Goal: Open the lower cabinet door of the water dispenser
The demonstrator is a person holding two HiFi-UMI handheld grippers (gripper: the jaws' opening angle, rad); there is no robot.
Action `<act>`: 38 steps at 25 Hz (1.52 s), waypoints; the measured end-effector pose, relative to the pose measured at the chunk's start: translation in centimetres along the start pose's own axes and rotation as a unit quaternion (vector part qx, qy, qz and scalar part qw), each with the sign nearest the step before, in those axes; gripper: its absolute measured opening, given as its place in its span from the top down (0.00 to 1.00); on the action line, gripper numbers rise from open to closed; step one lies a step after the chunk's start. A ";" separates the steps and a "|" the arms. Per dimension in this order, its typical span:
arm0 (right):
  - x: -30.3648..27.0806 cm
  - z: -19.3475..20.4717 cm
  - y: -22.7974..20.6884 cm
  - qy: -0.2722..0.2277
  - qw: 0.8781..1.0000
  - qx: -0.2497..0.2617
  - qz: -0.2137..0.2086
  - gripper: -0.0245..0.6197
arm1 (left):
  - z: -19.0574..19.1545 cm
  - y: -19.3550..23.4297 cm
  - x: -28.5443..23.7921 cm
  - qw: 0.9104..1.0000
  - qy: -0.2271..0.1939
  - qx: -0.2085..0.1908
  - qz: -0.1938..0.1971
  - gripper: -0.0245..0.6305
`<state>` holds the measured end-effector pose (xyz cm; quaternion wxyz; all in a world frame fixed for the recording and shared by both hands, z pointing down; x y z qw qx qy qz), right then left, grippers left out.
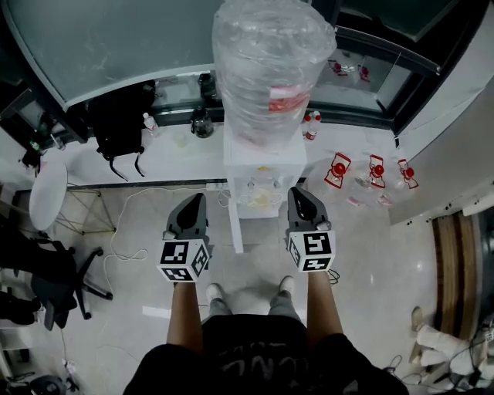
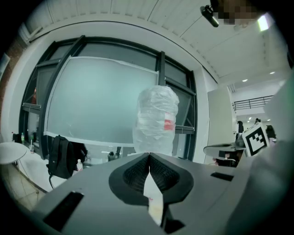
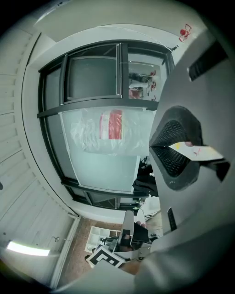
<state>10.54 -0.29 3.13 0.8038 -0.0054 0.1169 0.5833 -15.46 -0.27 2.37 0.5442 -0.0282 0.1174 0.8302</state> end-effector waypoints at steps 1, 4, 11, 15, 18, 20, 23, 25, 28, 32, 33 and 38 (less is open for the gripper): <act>0.2 -0.5 -0.3 -0.004 1.000 -0.002 0.004 0.94 | -0.7 -0.1 -0.1 1.000 -0.005 -0.006 0.002 0.94; 0.8 -1.6 -1.1 -0.011 1.000 -0.003 0.013 0.94 | -1.9 0.0 -0.3 1.000 -0.014 -0.014 0.001 0.94; 1.4 -4.1 -2.6 -0.031 0.999 0.009 0.028 0.94 | -3.2 -0.4 -0.7 0.999 -0.017 -0.028 0.007 0.94; 1.4 -4.8 -3.4 -0.035 0.999 0.014 0.038 0.94 | -3.8 -0.5 -1.5 0.999 -0.024 -0.032 0.011 0.94; 1.3 -5.2 -3.9 -0.035 0.998 0.019 0.044 0.94 | -4.2 -0.6 -2.0 0.999 -0.026 -0.032 0.014 0.94; 1.2 -5.3 -4.0 -0.035 0.998 0.019 0.044 0.94 | -4.5 -0.7 -2.3 0.999 -0.028 -0.033 0.016 0.94; 1.2 -5.4 -4.1 -0.035 0.998 0.020 0.043 0.94 | -4.7 -1.2 -2.5 0.999 -0.029 -0.040 0.019 0.94; 1.2 -5.4 -4.1 -0.035 0.998 0.019 0.043 0.94 | -4.8 -1.4 -2.5 0.998 -0.029 -0.045 0.020 0.94; 0.9 -5.5 -4.0 -0.036 0.998 0.018 0.040 0.94 | -5.0 -1.3 -2.5 0.998 -0.030 -0.046 0.018 0.94; 0.6 -5.3 -3.7 -0.035 0.999 0.016 0.037 0.94 | -4.8 -1.1 -2.3 0.999 -0.028 -0.044 0.016 0.94; 0.5 -5.2 -3.6 -0.035 0.999 0.016 0.036 0.94 | -4.8 -1.1 -2.3 0.999 -0.028 -0.042 0.016 0.94; 0.0 -5.4 -3.4 -0.040 0.999 0.016 0.032 0.94 | -5.0 -0.8 -2.2 0.999 -0.032 -0.042 0.013 0.94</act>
Point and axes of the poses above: the fingertips, and each gripper's own axes: x backward along the fingers, y to its left, z out of its underside, the point moved 6 cm from there along x, backward along the fingers, and after that the axes turned 4 degrees about x, right-handed, at the moved point
